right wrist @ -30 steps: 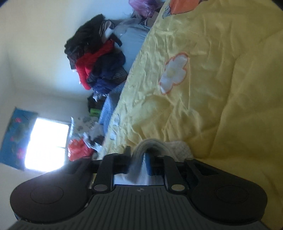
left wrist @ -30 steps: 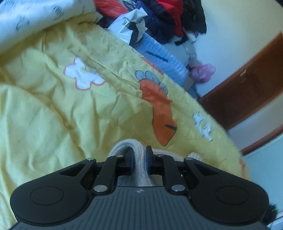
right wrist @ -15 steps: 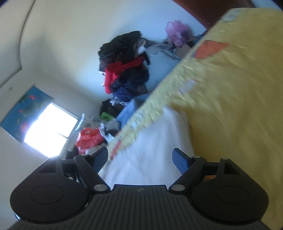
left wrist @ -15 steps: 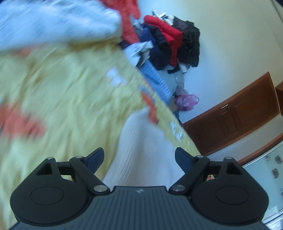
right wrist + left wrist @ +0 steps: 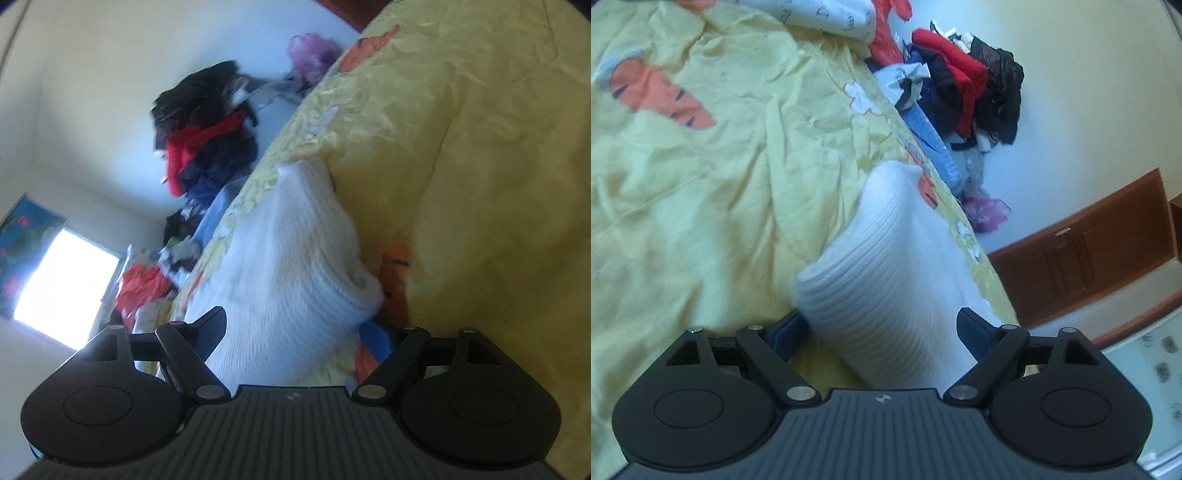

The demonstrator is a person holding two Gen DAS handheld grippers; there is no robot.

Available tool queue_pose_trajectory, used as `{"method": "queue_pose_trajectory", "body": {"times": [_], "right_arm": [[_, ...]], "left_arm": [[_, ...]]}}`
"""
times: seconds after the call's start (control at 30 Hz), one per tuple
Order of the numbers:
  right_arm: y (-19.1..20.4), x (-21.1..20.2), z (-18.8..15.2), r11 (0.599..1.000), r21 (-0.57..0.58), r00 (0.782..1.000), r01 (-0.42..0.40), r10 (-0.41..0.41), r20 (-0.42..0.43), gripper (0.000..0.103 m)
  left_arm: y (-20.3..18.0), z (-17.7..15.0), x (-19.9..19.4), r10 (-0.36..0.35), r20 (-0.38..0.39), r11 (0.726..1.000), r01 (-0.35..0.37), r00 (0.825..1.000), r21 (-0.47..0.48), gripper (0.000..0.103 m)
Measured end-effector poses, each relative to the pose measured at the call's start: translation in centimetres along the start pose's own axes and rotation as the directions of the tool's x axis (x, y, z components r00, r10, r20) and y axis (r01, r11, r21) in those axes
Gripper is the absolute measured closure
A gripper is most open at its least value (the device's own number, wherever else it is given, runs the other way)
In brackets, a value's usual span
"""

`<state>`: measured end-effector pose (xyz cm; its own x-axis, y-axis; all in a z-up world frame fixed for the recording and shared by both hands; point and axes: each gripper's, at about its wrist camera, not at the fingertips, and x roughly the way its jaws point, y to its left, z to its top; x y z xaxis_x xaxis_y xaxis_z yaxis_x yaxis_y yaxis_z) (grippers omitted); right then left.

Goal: Fold small clothes

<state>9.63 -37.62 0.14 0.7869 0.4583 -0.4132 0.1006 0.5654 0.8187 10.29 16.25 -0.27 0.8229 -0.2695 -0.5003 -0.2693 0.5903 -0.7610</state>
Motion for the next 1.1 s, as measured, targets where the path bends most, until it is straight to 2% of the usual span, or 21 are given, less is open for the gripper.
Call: {"method": "queue_pose_trajectory", "body": {"times": [0.17, 0.2, 0.23, 0.27, 0.3, 0.37, 0.53, 0.7, 0.93, 1.1], "right_arm": [[0.5, 1.6, 0.3, 0.999, 0.042, 0.999, 0.028, -0.03, 0.038, 0.025], [0.4, 1.8, 0.2, 0.998, 0.049, 0.999, 0.034, -0.036, 0.04, 0.028], [0.5, 2.0, 0.2, 0.998, 0.045, 0.998, 0.05, -0.052, 0.039, 0.041], [0.6, 2.1, 0.2, 0.997, 0.033, 0.997, 0.072, -0.073, 0.035, 0.065], [0.5, 2.3, 0.1, 0.997, 0.025, 0.996, 0.08, -0.08, 0.026, 0.069], [0.3, 2.5, 0.2, 0.997, 0.04, 0.998, 0.06, -0.06, 0.02, 0.07], [0.8, 1.5, 0.6, 0.998, 0.062, 0.999, 0.012, -0.015, 0.037, 0.071], [2.5, -0.5, 0.7, 0.999, 0.016, 0.999, -0.039, 0.038, 0.032, 0.072], [2.1, -6.3, -1.6, 0.997, -0.017, 0.997, -0.081, 0.081, -0.006, 0.072], [1.0, -11.1, -4.8, 0.996, -0.011, 0.995, -0.093, 0.092, -0.027, 0.072]], "left_arm": [[-1.5, -0.1, 0.9, 0.075, 0.018, 0.996, -0.075, 0.997, 0.043, 0.018], [-1.5, 0.0, 1.1, 0.085, 0.022, 0.996, -0.085, 0.996, 0.038, 0.03], [-1.4, 0.1, 1.1, 0.113, 0.026, 0.993, -0.114, 0.993, 0.026, 0.051], [-1.0, 0.3, 1.1, 0.134, 0.021, 0.991, -0.135, 0.991, 0.013, 0.057], [-0.6, 0.4, 1.2, 0.129, 0.013, 0.992, -0.129, 0.992, -0.001, 0.06], [-0.3, 0.7, 1.0, 0.121, -0.006, 0.993, -0.121, 0.993, -0.012, 0.063], [-1.6, 1.3, -0.1, 0.104, -0.02, 0.994, -0.103, 0.994, 0.033, 0.074], [-3.3, 2.0, -2.2, 0.06, -0.035, 0.995, -0.057, 0.998, 0.077, 0.075], [-2.5, 0.3, -7.2, 0.028, -0.093, 0.991, -0.016, 0.995, 0.132, 0.075], [-0.9, -2.1, -11.5, 0.025, -0.133, 0.984, -0.001, 0.991, 0.176, 0.075]]}}
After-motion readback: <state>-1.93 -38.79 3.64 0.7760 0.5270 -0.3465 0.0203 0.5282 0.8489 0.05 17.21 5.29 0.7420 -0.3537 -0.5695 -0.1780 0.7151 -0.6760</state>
